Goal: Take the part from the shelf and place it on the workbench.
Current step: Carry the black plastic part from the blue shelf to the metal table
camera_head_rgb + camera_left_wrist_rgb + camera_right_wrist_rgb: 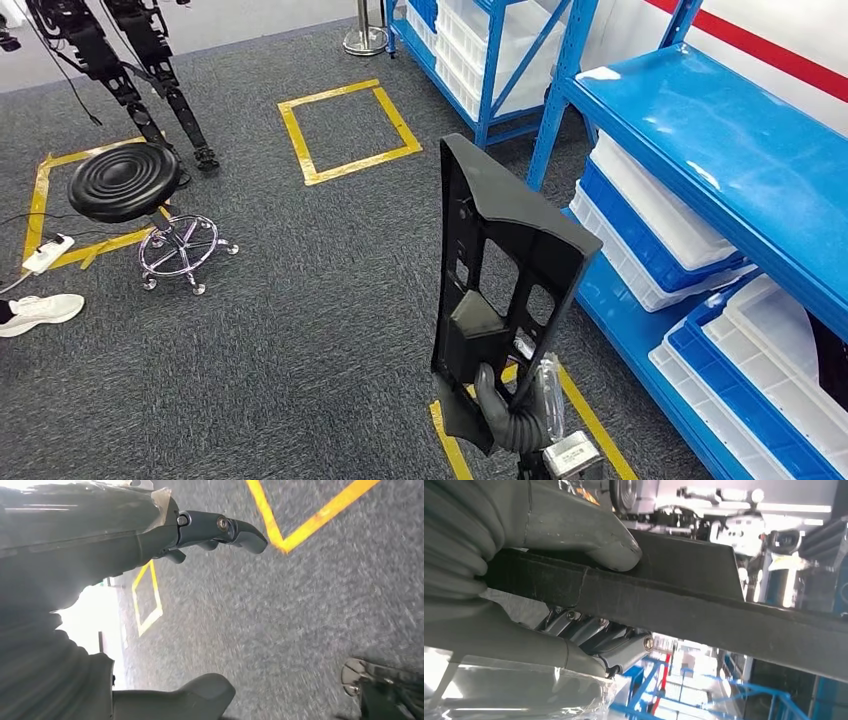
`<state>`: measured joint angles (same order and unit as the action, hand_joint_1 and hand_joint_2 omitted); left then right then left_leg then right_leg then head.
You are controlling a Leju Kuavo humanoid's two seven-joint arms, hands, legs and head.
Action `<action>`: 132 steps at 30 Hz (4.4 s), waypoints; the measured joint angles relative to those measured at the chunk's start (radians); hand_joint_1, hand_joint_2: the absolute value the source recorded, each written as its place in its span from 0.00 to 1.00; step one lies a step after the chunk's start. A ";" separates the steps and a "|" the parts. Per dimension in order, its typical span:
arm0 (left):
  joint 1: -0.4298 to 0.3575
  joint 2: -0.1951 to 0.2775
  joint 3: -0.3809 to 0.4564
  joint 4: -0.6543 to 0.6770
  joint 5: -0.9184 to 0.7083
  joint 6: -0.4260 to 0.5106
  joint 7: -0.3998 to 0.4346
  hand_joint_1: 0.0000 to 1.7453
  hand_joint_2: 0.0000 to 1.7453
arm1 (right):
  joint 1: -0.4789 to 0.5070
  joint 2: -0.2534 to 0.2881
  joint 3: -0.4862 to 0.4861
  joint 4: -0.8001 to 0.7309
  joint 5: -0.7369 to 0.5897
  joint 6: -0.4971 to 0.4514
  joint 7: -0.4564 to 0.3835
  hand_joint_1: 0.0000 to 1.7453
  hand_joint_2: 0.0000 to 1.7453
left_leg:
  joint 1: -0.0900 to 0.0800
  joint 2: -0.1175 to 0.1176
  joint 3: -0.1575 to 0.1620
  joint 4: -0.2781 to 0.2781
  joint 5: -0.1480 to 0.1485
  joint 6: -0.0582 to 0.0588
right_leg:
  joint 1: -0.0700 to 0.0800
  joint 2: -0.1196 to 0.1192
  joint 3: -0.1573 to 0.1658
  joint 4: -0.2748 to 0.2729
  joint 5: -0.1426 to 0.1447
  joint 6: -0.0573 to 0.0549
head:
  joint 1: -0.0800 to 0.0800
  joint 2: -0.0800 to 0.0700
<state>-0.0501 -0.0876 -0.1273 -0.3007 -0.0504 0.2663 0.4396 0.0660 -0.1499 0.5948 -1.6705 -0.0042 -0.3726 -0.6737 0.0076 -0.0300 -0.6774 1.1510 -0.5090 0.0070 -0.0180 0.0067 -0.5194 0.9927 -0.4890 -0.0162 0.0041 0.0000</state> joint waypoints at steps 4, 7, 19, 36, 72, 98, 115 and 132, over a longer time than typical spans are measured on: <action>0.004 -0.013 -0.002 0.000 0.000 0.005 -0.001 0.00 1.00 | 0.007 0.024 -0.012 -0.011 0.056 0.052 0.015 1.00 1.00 | 0.016 0.028 -0.060 0.120 -0.030 -0.018 | 0.007 -0.048 0.001 0.001 -0.005 -0.004 | -0.003 0.000; -0.004 -0.014 -0.004 0.000 0.004 -0.012 0.000 0.00 1.00 | 0.011 0.060 -0.036 -0.035 0.098 0.090 0.041 1.00 1.00 | 0.019 0.076 0.042 -0.072 0.052 -0.016 | 0.011 -0.077 0.009 0.001 -0.015 0.007 | -0.003 0.000; -0.016 0.009 0.000 0.030 0.030 -0.014 -0.001 0.00 1.00 | 0.010 0.086 -0.057 -0.022 0.086 0.133 -0.015 1.00 1.00 | 0.007 -0.016 0.074 -0.146 0.081 0.043 | 0.005 -0.013 -0.128 0.290 -0.143 0.036 | 0.012 0.000; -0.001 0.039 0.071 0.052 0.106 0.029 0.000 0.00 1.00 | -0.048 0.113 0.008 0.027 0.074 0.178 0.004 1.00 1.00 | 0.012 0.042 -0.031 0.051 0.017 -0.012 | 0.009 -0.067 0.013 0.007 -0.024 -0.008 | -0.001 0.000; -0.037 -0.010 0.012 0.069 0.048 -0.107 0.002 0.00 1.00 | 0.068 0.037 -0.023 -0.057 0.111 0.050 -0.015 1.00 1.00 | 0.004 0.060 0.029 -0.025 0.026 -0.001 | 0.012 -0.086 0.001 0.010 -0.016 0.005 | 0.003 0.000; -0.052 0.039 0.049 0.063 0.053 -0.030 0.001 0.00 1.00 | 0.083 0.046 -0.027 -0.077 0.074 0.047 -0.018 1.00 1.00 | 0.017 0.045 -0.009 0.049 -0.005 -0.018 | -0.001 -0.060 -0.010 0.016 -0.011 0.006 | -0.002 0.000; -0.062 0.043 0.019 0.060 -0.001 -0.018 0.001 0.00 1.00 | 0.055 0.058 -0.026 -0.086 0.097 0.040 -0.022 1.00 1.00 | 0.001 -0.055 0.085 -0.127 0.059 0.041 | 0.004 0.041 -0.058 0.097 -0.033 0.069 | 0.010 0.000; -0.056 0.055 0.018 0.058 0.013 -0.024 0.000 0.00 1.00 | 0.053 0.067 -0.029 -0.106 0.126 0.006 0.000 1.00 1.00 | 0.022 0.089 0.076 -0.118 0.051 -0.020 | 0.008 -0.085 -0.007 0.016 -0.016 0.024 | -0.002 0.000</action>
<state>-0.1058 -0.0329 -0.1098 -0.2422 -0.0374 0.2427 0.4391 0.1188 -0.0829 0.5658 -1.7765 0.1219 -0.3665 -0.6735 0.0292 0.0594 -0.6010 1.0328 -0.4577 -0.0132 -0.0096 -0.0781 -0.5262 1.0091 -0.5050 0.0077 0.0023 0.0000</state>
